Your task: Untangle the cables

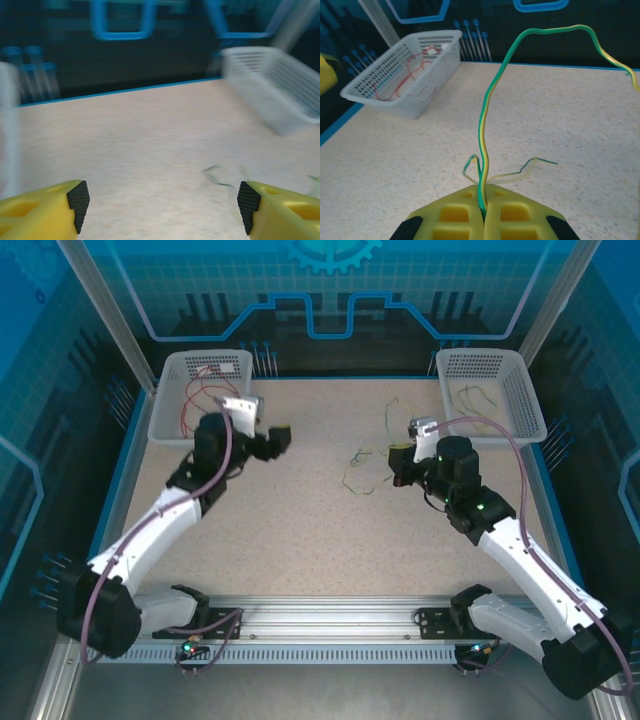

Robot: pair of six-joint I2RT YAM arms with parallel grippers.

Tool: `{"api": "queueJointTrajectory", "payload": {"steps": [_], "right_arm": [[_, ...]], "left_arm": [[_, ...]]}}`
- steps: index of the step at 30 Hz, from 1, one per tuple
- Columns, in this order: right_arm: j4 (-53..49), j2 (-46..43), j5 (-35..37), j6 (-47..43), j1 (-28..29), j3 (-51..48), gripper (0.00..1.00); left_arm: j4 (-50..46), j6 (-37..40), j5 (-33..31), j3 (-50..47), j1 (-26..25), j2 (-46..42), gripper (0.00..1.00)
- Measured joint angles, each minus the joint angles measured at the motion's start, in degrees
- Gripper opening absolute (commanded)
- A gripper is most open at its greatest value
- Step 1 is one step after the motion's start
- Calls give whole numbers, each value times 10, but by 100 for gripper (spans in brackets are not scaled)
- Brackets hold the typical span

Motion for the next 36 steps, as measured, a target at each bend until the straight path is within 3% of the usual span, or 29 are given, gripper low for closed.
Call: {"api": "queueJointTrajectory", "payload": {"steps": [3, 5, 9, 16, 22, 36], "right_arm": [[3, 19, -42, 2, 0, 33, 0], [7, 31, -70, 1, 1, 54, 0], [13, 49, -107, -7, 12, 76, 0], [14, 70, -124, -14, 28, 77, 0], [14, 70, -128, -20, 31, 79, 0], [31, 84, -120, -33, 71, 91, 0]], "left_arm": [[131, -4, 67, -122, -24, -9, 85], [163, 2, 93, -165, -46, -9, 87], [221, 33, 132, -177, -95, -20, 98], [292, 111, 166, -175, -147, -40, 99], [276, 194, 139, -152, -201, -24, 99], [293, 273, 43, -126, -207, 38, 99]]}}
